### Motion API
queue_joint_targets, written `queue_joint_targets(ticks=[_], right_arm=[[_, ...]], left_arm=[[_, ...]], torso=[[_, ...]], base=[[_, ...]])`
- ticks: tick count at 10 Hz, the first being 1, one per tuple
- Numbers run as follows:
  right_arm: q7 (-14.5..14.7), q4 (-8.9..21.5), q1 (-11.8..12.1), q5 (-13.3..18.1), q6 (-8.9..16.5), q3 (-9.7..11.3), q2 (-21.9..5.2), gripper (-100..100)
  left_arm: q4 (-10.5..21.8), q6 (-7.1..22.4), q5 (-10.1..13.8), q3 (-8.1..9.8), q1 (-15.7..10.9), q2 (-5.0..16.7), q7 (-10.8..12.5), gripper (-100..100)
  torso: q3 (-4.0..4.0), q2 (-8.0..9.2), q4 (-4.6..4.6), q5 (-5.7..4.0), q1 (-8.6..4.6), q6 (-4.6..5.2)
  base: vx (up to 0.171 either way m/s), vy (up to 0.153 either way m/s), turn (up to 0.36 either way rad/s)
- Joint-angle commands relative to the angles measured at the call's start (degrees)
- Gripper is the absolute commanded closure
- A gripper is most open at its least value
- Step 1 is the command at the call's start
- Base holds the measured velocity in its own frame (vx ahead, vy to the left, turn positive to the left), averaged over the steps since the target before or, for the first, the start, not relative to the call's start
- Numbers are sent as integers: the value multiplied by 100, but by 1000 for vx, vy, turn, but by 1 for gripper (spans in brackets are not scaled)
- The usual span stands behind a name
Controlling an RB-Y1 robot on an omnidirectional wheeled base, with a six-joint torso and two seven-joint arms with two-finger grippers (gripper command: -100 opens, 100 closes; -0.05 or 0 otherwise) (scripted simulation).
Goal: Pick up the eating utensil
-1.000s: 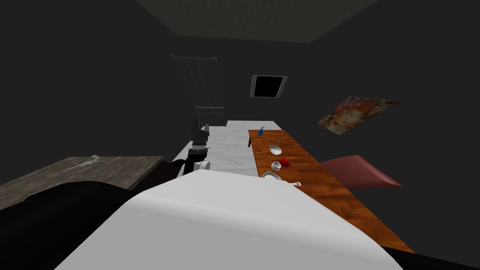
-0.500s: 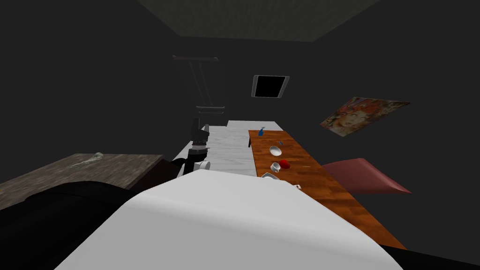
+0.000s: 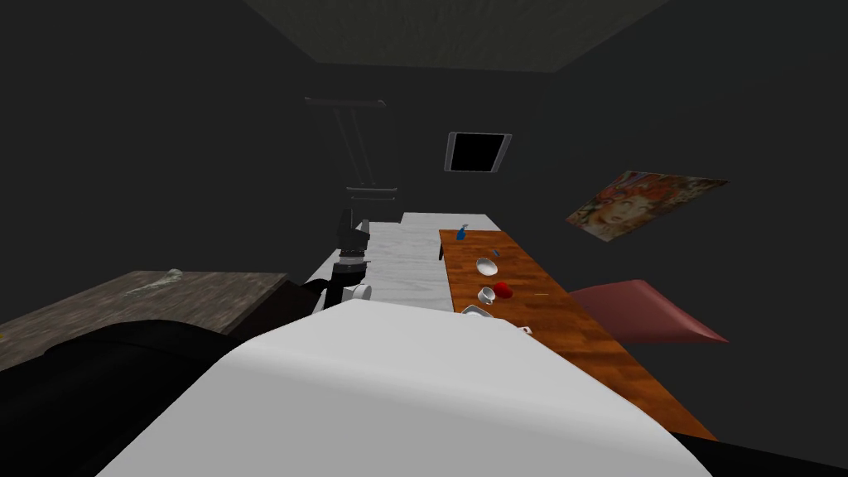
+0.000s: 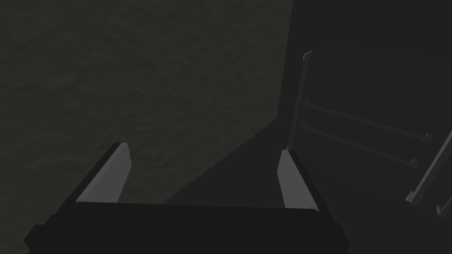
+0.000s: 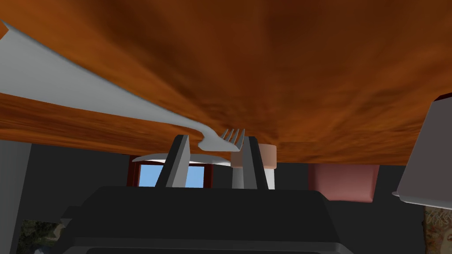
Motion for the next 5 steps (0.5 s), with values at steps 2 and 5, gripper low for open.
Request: queue_joint_targets(ticks=[2, 5], right_arm=[[1, 1, 1, 0, 0, 0, 0, 0], [453, -119, -130, -159, -112, -180, -119, 100]], left_arm=[[0, 0, 0, 0, 0, 0, 0, 0], [0, 0, 0, 0, 0, 0, 0, 0]], torso=[[0, 0, 1, 0, 0, 0], [3, 6, 1, -3, 11, 3]], base=[[0, 0, 0], [-18, 55, -71]])
